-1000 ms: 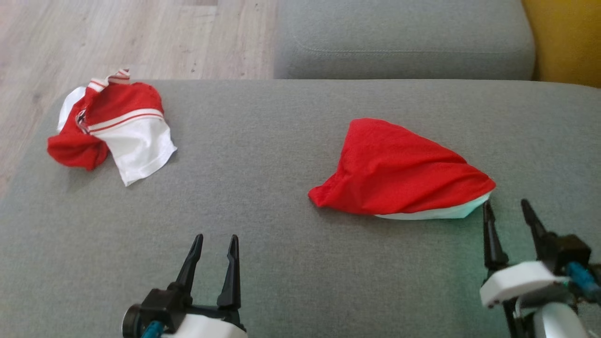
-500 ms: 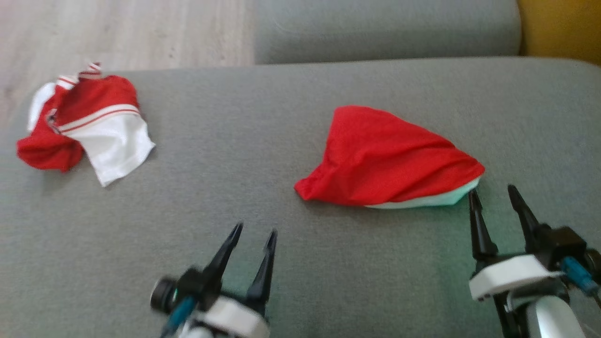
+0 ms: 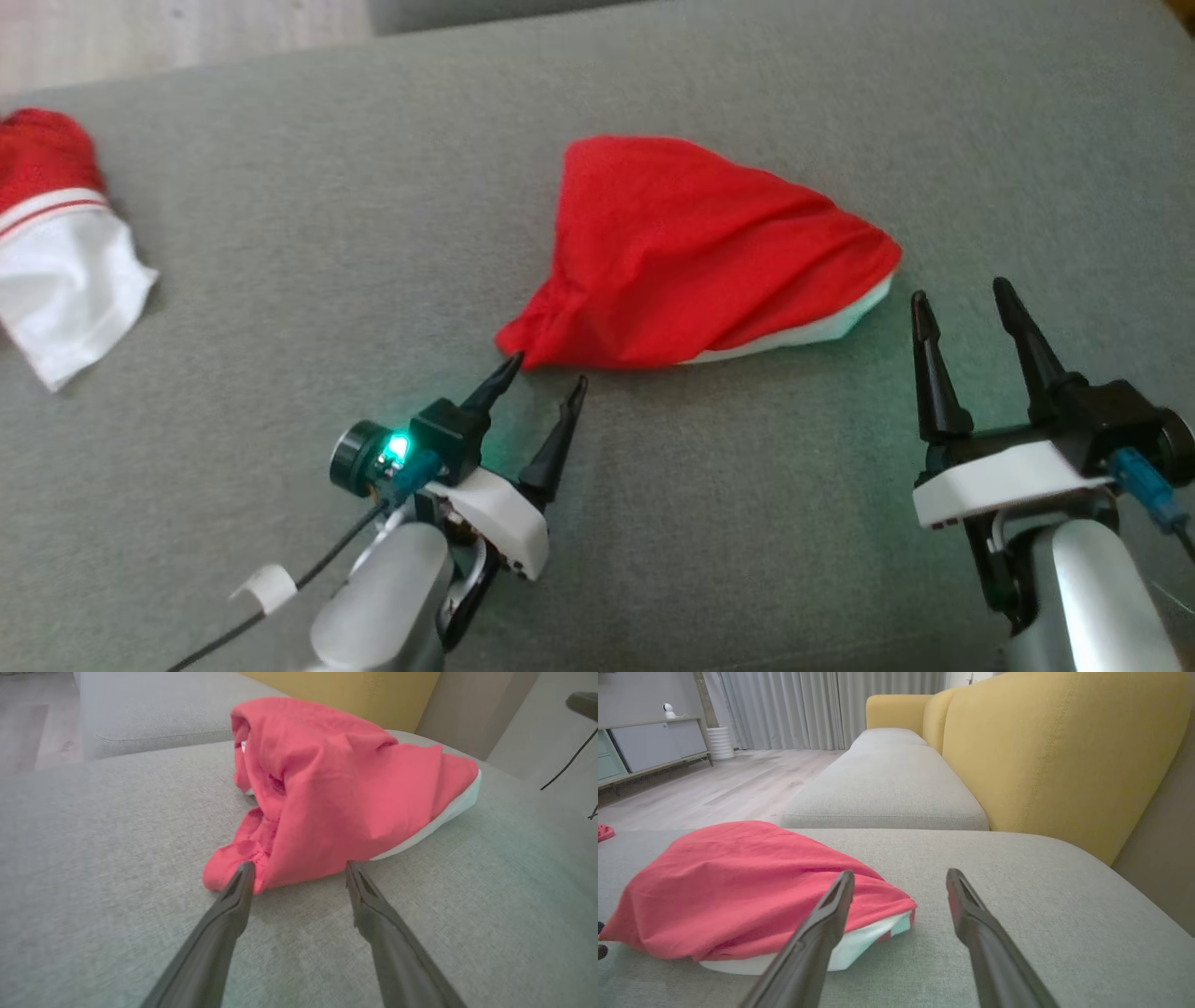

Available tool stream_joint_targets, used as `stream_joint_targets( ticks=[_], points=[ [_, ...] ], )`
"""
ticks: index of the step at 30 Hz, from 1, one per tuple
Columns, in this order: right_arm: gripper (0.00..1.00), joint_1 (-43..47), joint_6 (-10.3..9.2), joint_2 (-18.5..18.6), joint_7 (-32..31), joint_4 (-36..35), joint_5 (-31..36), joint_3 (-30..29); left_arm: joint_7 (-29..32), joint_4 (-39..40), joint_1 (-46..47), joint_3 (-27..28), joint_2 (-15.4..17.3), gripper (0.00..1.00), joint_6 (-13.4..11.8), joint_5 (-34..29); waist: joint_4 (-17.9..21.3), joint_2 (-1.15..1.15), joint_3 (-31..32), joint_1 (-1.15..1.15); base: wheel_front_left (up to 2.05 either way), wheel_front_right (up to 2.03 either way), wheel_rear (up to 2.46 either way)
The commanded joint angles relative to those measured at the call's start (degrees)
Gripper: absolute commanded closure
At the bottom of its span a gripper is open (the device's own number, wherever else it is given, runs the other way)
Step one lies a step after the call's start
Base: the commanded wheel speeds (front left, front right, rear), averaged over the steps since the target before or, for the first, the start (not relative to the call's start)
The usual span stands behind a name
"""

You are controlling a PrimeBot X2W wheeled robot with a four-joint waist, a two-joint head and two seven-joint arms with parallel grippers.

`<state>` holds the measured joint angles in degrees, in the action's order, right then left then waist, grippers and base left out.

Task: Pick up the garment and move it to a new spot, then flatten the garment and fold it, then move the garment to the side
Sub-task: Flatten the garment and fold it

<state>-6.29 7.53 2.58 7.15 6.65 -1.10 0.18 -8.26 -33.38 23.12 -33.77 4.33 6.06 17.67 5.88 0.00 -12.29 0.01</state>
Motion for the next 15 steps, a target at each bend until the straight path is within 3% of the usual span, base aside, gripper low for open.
stream_joint_targets(
  ticks=[1,3,4,6,8,15],
  points=[
    [0.0,-2.1,-0.04,0.3,0.8,-1.9,-0.3,1.3,-1.1,0.6,3.0,1.4,0.0,0.0,0.0,0.3,1.4,0.0,-1.5,-0.01,0.0,0.0,0.0],
    [0.0,-2.3,-0.04,0.3,1.1,-1.6,-0.3,1.4,-2.1,-1.0,4.0,1.9,-0.2,0.0,-0.3,0.7,1.7,0.0,-1.9,-0.01,0.0,0.0,0.0],
    [0.0,-2.4,-0.04,0.3,1.2,-1.4,-0.4,1.4,-2.5,-1.6,4.4,2.2,-0.3,0.09,-0.4,1.0,1.8,0.0,-2.0,-0.01,0.0,0.0,0.0],
    [0.0,-2.5,-0.04,0.3,1.4,-1.2,-0.6,1.4,-3.1,-2.8,5.2,2.1,-0.5,0.51,-0.4,1.3,1.9,0.0,-2.1,-0.01,0.0,0.0,0.0],
    [0.0,-2.6,-0.04,0.3,1.6,-1.0,-0.7,1.3,-3.5,-3.9,5.9,1.9,-0.6,1.0,-0.3,1.6,1.8,0.0,-2.2,-0.01,0.0,0.0,0.0],
    [0.0,-2.4,-0.04,0.3,2.0,0.0,-0.8,0.5,-5.6,-4.8,7.1,0.9,-1.0,1.0,-0.4,2.0,0.6,0.0,-0.9,-0.01,0.0,0.0,0.0]
  ],
)
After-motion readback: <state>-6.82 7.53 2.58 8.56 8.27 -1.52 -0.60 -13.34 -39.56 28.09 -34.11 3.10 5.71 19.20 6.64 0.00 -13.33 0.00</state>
